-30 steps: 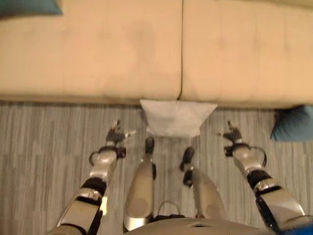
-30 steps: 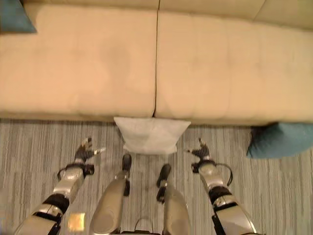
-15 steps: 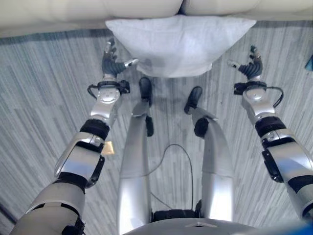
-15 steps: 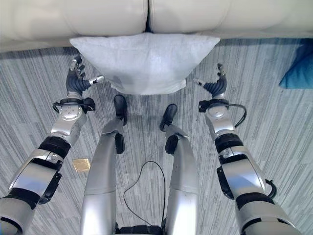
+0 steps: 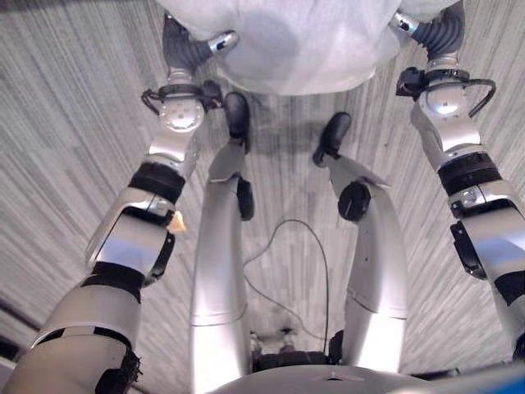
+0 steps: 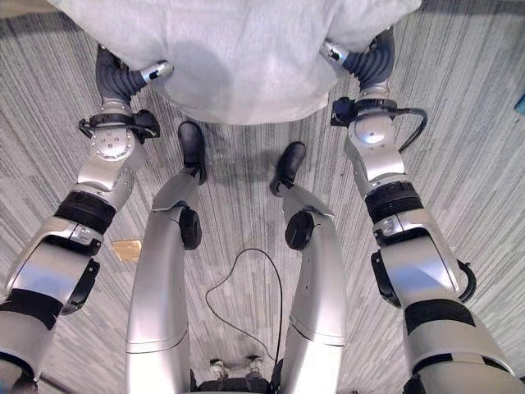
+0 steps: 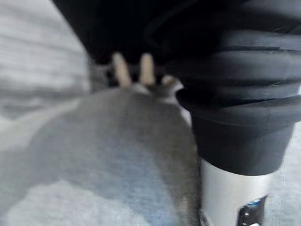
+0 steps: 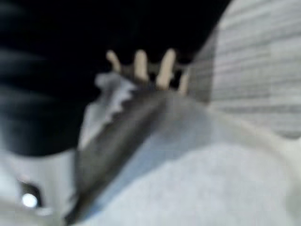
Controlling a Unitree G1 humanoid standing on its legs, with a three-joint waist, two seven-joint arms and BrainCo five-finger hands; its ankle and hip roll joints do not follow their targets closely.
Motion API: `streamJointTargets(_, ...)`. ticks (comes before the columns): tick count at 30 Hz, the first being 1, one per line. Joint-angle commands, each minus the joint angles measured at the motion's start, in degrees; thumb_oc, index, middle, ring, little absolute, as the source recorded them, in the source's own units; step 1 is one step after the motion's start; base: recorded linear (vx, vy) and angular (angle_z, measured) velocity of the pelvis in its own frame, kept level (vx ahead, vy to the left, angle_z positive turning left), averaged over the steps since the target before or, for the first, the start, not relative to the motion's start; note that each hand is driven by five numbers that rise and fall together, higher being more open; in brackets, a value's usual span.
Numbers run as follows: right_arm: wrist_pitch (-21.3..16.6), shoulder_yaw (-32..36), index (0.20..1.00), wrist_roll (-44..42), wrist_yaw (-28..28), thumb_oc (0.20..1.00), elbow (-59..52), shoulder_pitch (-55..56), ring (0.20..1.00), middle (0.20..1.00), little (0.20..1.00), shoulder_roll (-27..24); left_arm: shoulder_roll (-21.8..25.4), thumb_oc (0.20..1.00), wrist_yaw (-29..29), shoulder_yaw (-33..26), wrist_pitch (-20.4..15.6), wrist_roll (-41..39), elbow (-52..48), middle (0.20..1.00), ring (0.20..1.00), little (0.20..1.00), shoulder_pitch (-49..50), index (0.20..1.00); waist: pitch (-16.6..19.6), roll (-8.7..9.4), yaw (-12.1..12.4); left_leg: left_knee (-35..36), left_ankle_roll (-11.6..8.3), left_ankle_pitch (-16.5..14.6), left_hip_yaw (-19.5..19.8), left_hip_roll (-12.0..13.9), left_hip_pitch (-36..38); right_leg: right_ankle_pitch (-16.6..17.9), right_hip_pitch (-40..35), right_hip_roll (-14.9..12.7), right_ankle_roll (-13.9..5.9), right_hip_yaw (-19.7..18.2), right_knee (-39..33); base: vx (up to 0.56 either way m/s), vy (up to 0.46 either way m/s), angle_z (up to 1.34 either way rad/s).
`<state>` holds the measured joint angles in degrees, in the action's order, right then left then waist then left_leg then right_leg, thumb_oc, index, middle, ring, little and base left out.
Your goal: Pick up all the scattered cushions and arrange them neatly on the sofa.
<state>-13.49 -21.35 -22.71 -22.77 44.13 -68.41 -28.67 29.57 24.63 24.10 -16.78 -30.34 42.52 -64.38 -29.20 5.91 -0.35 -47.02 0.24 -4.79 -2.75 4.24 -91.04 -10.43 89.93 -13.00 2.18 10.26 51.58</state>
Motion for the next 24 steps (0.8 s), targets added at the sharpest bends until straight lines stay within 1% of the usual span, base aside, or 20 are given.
streamJointTargets(1, -1.4, -7.2, 1.000, 2.3, 1.4, 1.000, 1.4, -0.6, 1.000, 1.000, 1.000, 7.9, -4.0, 1.000, 0.6, 3.3, -1.7, 3.1, 1.6, 1.000, 1.000, 1.000, -2.3, 1.000, 5.9, -1.37, -0.3, -2.5, -2.29, -4.5, 5.8, -1.3, 1.1, -0.7, -1.7, -1.4, -8.82, -1.0, -0.1, 0.02, 0.005, -0.06)
streamJointTargets(2, -1.5, -7.2, 1.000, 2.3, 1.4, 1.000, 1.5, -0.7, 1.000, 1.000, 1.000, 7.9, -4.0, 1.000, 0.6, 3.3, -1.8, 3.1, 1.7, 1.000, 1.000, 1.000, -2.4, 1.000, 5.8, -1.35, -0.4, -2.5, -2.28, -4.5, 5.8, -1.3, 1.1, -0.6, -1.7, -1.4, -8.82, -1.0, -0.1, 0.00, 0.000, 0.00)
streamJointTargets(3, -1.1, -8.3, 1.000, 2.7, 1.6, 1.000, 2.7, -2.0, 1.000, 1.000, 1.000, 10.5, -5.5, 1.000, 1.1, 3.8, -1.9, 2.9, 2.1, 1.000, 1.000, 1.000, -3.7, 1.000, 5.8, -1.51, -0.2, -2.3, -2.32, -4.4, 5.7, -1.4, 1.1, -0.6, -1.6, -1.3, -8.75, -1.1, -0.2, 0.00, 0.000, 0.00)
streamJointTargets(4, -1.0, -8.8, 0.881, 2.7, 1.7, 0.881, 3.2, -2.5, 0.881, 0.881, 0.881, 11.8, -6.1, 1.000, 1.4, 3.5, -2.1, 2.3, 2.3, 1.000, 1.000, 1.000, -4.1, 1.000, 5.7, -1.61, -0.1, -2.3, -2.33, -4.4, 5.8, -1.5, 1.1, -0.5, -1.6, -1.2, -8.71, -1.2, -0.1, 0.01, 0.016, 0.05)
streamJointTargets(5, -1.1, -9.3, 0.241, 2.5, 1.9, 0.241, 3.8, -3.0, 0.241, 0.241, 0.241, 14.1, -7.2, 0.545, 1.5, 3.4, -2.5, 1.4, 2.3, 0.545, 0.545, 0.545, -4.4, 0.545, 5.9, -1.71, 0.0, -2.2, -2.40, -4.3, 6.1, -1.6, 1.1, -0.4, -1.5, -1.1, -8.68, -1.2, -0.3, 0.01, 0.006, 0.04)
streamJointTargets(6, -1.2, -9.5, 0.200, 2.3, 2.1, 0.200, 4.1, -3.1, 0.200, 0.200, 0.200, 15.9, -8.0, 0.200, 1.7, 3.1, -3.0, 0.5, 1.9, 0.200, 0.200, 0.200, -4.3, 0.200, 6.4, -1.81, 0.0, -2.2, -2.49, -4.1, 6.2, -1.7, 1.1, -0.3, -1.6, -0.9, -8.65, -1.1, -0.5, 0.01, -0.007, 0.06)
streamJointTargets(8, -1.7, -9.0, 0.200, 2.3, 2.1, 0.200, 4.1, -3.0, 0.200, 0.200, 0.200, 17.5, -9.1, 0.200, 2.1, 2.1, -3.6, 0.0, 0.8, 0.200, 0.200, 0.200, -3.7, 0.200, 7.7, -2.11, 0.1, -1.9, -2.68, -4.0, 6.4, -1.8, 1.1, -0.2, -1.8, -0.4, -8.57, -0.9, -0.8, 0.00, 0.001, 0.06)
streamJointTargets(10, -2.1, -8.7, 0.200, 2.3, 2.1, 0.200, 3.7, -2.6, 0.200, 0.200, 0.200, 18.0, -9.6, 0.200, 2.2, 1.6, -4.0, -0.2, 0.1, 0.200, 0.200, 0.200, -3.0, 0.200, 8.9, -2.33, 0.0, -1.5, -2.82, -3.8, 6.6, -1.8, 1.1, 0.0, -2.4, -0.3, -8.50, -0.4, -1.5, -0.03, 0.012, 0.05)
streamJointTargets(11, -2.5, -7.9, 0.200, 2.2, 2.2, 0.200, 2.9, -1.9, 0.200, 0.200, 0.200, 18.0, -10.0, 0.200, 2.0, 0.9, -4.2, -0.2, -1.1, 0.200, 0.200, 0.200, -1.8, 0.200, 10.5, -2.69, -0.1, -0.8, -2.92, -3.5, 6.9, -1.7, 1.2, 0.4, -3.3, 0.2, -8.50, 0.2, -3.0, -0.05, 0.029, 0.01)
streamJointTargets(12, -2.8, -7.3, 0.200, 2.1, 2.1, 0.200, 1.9, -1.4, 0.200, 0.200, 0.200, 17.8, -10.2, 0.200, 1.8, 0.6, -4.2, 0.0, -2.2, 0.200, 0.200, 0.200, -1.2, 0.200, 11.2, -2.88, -0.1, 0.0, -2.98, -3.2, 6.9, -1.7, 1.7, 0.5, -4.2, 0.5, -8.51, 0.6, -3.8, -0.09, 0.018, -0.02)
streamJointTargets(13, -3.3, -5.9, 0.200, 1.6, 2.0, 0.200, 0.0, 0.1, 0.200, 0.200, 0.200, 17.3, -10.8, 0.200, 1.4, 0.0, -4.2, 0.2, -4.3, 0.200, 0.200, 0.200, 0.7, 0.200, 11.9, -2.93, -0.2, 2.9, -3.13, -2.8, 6.7, -1.5, 5.0, 1.0, -7.6, 1.0, -8.60, 1.4, -6.2, -0.09, 0.009, -0.01)
streamJointTargets(14, -3.6, -5.3, 0.200, 1.4, 2.1, 0.200, -0.9, 0.8, 0.200, 0.200, 0.200, 17.0, -11.0, 0.200, 1.2, -0.3, -4.3, 0.3, -5.1, 0.200, 0.200, 0.200, 1.5, 0.200, 12.0, -2.87, -0.4, 3.7, -3.18, -2.7, 6.6, -1.4, 6.3, 1.1, -9.1, 1.1, -8.59, 1.7, -7.2, -0.13, -0.002, 0.02)
streamJointTargets(15, -4.5, -3.6, 0.200, 1.0, 2.4, 0.200, -3.9, 3.2, 0.200, 0.200, 0.200, 15.9, -11.8, 0.200, 0.5, -1.0, -4.4, 1.0, -8.0, 0.200, 0.200, 0.200, 4.2, 0.200, 12.3, -2.87, -0.5, 7.3, -3.51, -2.1, 6.4, -1.5, 10.9, 1.8, -13.3, 1.7, -8.63, 2.4, -9.9, -0.11, 0.004, 0.06)
streamJointTargets(17, -4.9, -2.6, 0.200, 1.0, 2.8, 0.200, -7.6, 6.6, 0.200, 0.200, 0.200, 15.4, -12.4, 0.200, -0.2, -1.3, -4.5, 1.4, -10.7, 0.200, 0.200, 0.200, 8.0, 0.200, 11.9, -2.92, -0.5, 10.4, -3.64, -1.7, 6.4, -1.3, 16.2, 2.6, -18.6, 2.1, -8.67, 2.8, -13.0, -0.10, 0.018, 0.07)
streamJointTargets(18, -5.3, -1.5, 0.200, 1.6, 3.4, 0.200, -10.4, 10.4, 0.200, 0.200, 0.200, 14.5, -12.7, 0.200, -1.4, -2.3, -4.4, 2.6, -14.2, 0.200, 0.200, 0.200, 11.6, 0.200, 11.9, -2.92, -0.4, 13.2, -4.22, -1.2, 6.4, -1.3, 20.9, 3.1, -23.1, 2.3, -8.70, 3.5, -15.7, -0.07, 0.015, 0.00)
streamJointTargets(19, -5.6, -0.9, 0.200, 1.6, 3.9, 0.200, -12.1, 12.3, 0.200, 0.200, 0.200, 14.2, -12.7, 0.200, -1.8, -2.4, -4.5, 3.0, -15.8, 0.200, 0.200, 0.200, 13.6, 0.200, 11.9, -2.91, -0.4, 14.5, -4.37, -1.1, 6.5, -1.2, 23.3, 3.4, -25.4, 2.3, -8.69, 3.6, -17.2, -0.03, -0.001, -0.03)
streamJointTargets(20, -6.1, 0.5, 0.200, 2.6, 5.2, 0.200, -16.4, 18.9, 0.200, 0.200, 0.200, 13.4, -13.3, 0.200, -3.6, -2.8, -4.6, 4.3, -20.4, 0.200, 0.200, 0.200, 20.1, 0.200, 12.4, -2.86, 0.0, 18.3, -5.04, -0.7, 6.6, -1.0, 30.6, 4.0, -32.8, 2.1, -8.83, 4.1, -21.4, 0.00, 0.000, 0.00)
streamJointTargets(21, -6.0, 0.5, 0.200, 2.6, 5.2, 0.200, -16.6, 19.2, 0.200, 0.200, 0.200, 13.4, -13.4, 0.200, -3.6, -2.7, -4.5, 4.4, -20.5, 0.200, 0.200, 0.200, 20.3, 0.200, 12.2, -2.86, 0.1, 18.5, -5.04, -0.6, 6.6, -0.9, 31.1, 4.1, -33.2, 2.2, -8.84, 4.1, -21.6, 0.00, 0.000, 0.00)
streamJointTargets(23, -6.2, 1.7, 0.200, 3.4, 5.9, 0.200, -18.4, 23.5, 0.200, 0.200, 0.200, 12.9, -13.6, 0.200, -4.7, -3.2, -4.4, 5.3, -22.5, 0.200, 0.200, 0.200, 24.3, 0.200, 12.7, -2.78, 0.5, 21.6, -5.48, -0.1, 6.8, -1.2, 36.8, 4.3, -38.5, 2.1, -9.03, 4.8, -24.4, -0.04, -0.003, 0.03)
streamJointTargets(24, -6.5, 2.3, 0.200, 3.3, 6.4, 0.200, -20.0, 26.3, 0.200, 0.200, 0.200, 13.1, -13.5, 0.200, -5.5, -3.5, -4.6, 5.3, -23.4, 0.200, 0.200, 0.200, 26.8, 0.200, 12.9, -2.71, 0.8, 24.3, -5.46, 2.0, 6.6, -1.5, 40.0, 6.3, -41.7, 2.2, -8.80, 5.6, -27.2, -0.04, 0.005, 0.06)
